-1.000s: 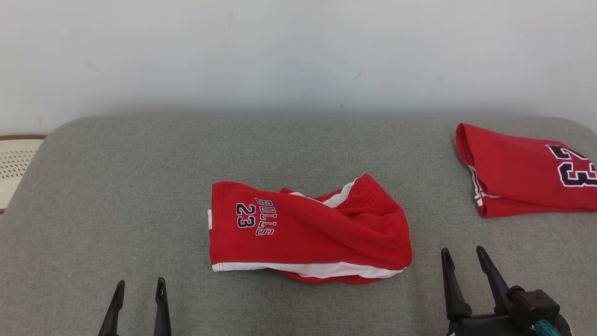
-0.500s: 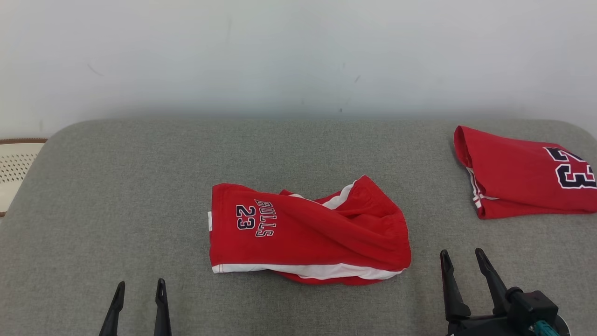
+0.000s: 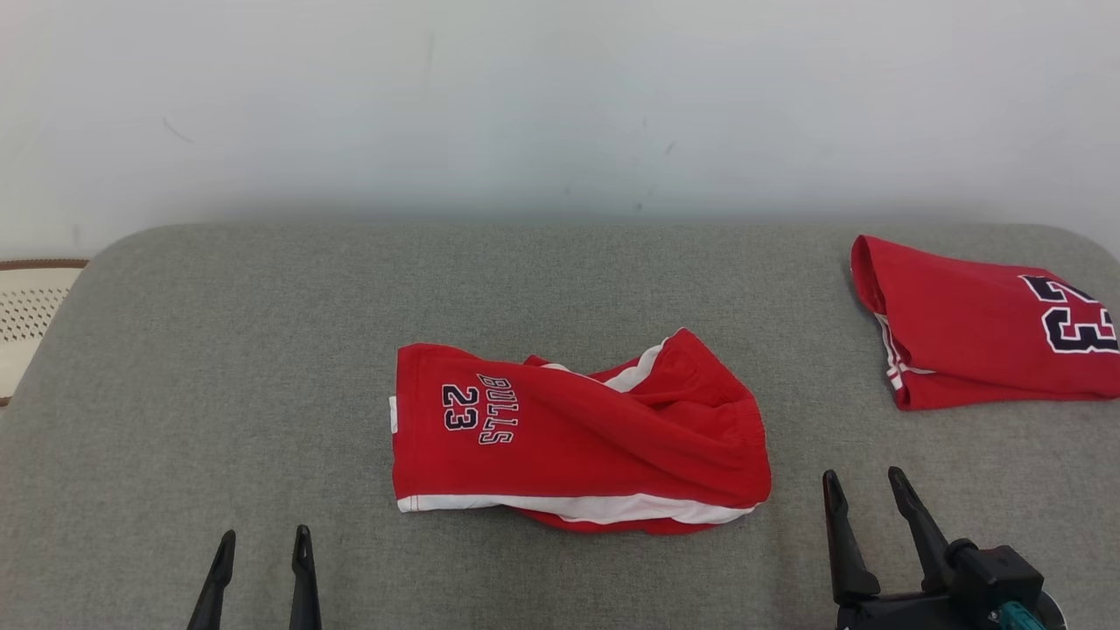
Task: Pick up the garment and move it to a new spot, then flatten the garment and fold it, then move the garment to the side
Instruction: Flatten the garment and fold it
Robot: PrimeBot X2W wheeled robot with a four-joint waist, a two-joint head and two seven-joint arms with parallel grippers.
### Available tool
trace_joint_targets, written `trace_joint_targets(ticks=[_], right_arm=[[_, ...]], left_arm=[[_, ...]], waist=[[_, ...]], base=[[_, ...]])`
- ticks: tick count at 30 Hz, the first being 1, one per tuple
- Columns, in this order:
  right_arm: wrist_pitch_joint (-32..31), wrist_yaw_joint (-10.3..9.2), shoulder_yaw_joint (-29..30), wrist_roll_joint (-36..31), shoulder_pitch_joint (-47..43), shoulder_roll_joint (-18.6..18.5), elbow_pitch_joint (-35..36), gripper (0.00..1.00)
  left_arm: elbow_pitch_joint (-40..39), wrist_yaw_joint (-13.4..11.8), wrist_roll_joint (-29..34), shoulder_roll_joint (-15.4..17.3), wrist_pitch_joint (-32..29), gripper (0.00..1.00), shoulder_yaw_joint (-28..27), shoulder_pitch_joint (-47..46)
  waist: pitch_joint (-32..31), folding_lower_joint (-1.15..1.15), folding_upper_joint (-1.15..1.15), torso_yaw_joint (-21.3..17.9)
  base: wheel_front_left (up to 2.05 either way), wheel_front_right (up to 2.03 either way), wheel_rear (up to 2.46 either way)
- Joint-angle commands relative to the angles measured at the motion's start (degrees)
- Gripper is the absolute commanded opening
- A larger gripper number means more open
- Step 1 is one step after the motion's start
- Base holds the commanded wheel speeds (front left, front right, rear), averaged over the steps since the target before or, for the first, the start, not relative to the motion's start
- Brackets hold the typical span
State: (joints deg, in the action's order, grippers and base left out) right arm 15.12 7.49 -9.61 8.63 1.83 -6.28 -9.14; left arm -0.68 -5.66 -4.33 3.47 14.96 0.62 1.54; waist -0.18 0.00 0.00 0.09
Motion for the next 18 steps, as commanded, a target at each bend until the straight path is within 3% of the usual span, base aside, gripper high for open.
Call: trace_joint_targets(ticks=[1, 9, 18], right_arm=[[0.0, 0.01, -0.2, 0.1, -0.1, -0.2, -0.2, 1.00], [0.0, 0.01, -1.2, 1.0, -0.5, -0.6, -1.7, 1.00], [-0.5, 0.01, -7.8, 3.3, 4.0, -4.9, -8.6, 1.00]], left_arm=[[0.1, 0.0, -0.2, 0.3, 0.3, 1.00, -0.2, 1.0], [1.0, 1.3, -1.1, 0.2, 0.3, 1.00, 0.6, -0.2], [6.7, 6.1, -1.6, 0.9, 0.3, 1.00, 3.4, -5.1]], waist=[[0.0, 0.00, 0.00, 0.0], [0.6, 0.00, 0.00, 0.0], [2.8, 0.00, 0.00, -0.7]], base=[[0.00, 0.00, 0.00], [0.00, 0.00, 0.00], [0.00, 0.00, 0.00]])
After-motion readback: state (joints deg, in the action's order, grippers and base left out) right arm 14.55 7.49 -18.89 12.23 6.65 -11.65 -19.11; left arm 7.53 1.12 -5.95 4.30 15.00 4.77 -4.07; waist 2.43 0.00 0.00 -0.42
